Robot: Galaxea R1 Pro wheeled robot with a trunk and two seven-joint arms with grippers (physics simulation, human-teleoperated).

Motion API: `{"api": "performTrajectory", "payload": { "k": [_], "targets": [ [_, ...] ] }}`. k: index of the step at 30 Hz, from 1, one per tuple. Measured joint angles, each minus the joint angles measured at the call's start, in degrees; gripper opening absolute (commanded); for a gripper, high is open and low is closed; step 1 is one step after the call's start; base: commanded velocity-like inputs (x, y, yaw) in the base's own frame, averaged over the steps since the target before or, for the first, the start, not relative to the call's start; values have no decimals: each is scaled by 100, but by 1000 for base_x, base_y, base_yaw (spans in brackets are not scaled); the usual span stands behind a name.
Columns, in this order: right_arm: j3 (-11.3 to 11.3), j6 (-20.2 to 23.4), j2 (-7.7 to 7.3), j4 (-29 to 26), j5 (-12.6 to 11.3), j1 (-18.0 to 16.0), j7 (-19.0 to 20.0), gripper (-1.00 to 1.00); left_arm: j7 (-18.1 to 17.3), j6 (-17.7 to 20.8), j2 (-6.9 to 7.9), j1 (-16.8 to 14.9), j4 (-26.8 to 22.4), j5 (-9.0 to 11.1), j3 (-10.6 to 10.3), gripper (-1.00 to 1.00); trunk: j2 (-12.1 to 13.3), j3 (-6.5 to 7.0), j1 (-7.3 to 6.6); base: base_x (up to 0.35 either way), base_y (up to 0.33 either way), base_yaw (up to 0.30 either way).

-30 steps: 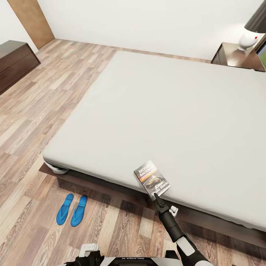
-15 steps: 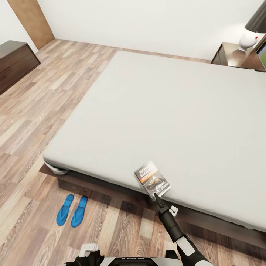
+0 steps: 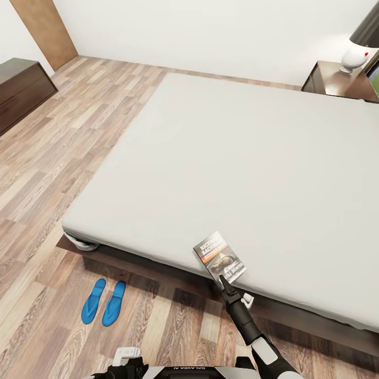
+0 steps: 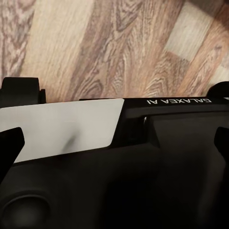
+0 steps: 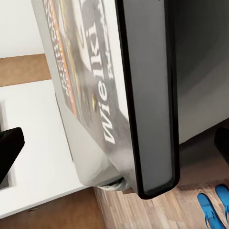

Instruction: In the bedroom, move the book from the bed onto either nightstand, and place the two sandals side by side next to the bed.

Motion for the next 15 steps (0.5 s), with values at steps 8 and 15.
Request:
{"api": "performTrajectory", "payload": {
  "k": [8,15],
  "targets": [
    [2,0,0,0,0,0,0,100,0,0,0,0,0,0,0,100,0,0,0,0,0,0],
    [2,1,0,0,0,0,-4,100,0,0,0,0,1,0,0,100,0,0,0,0,0,0]
  ]
}}
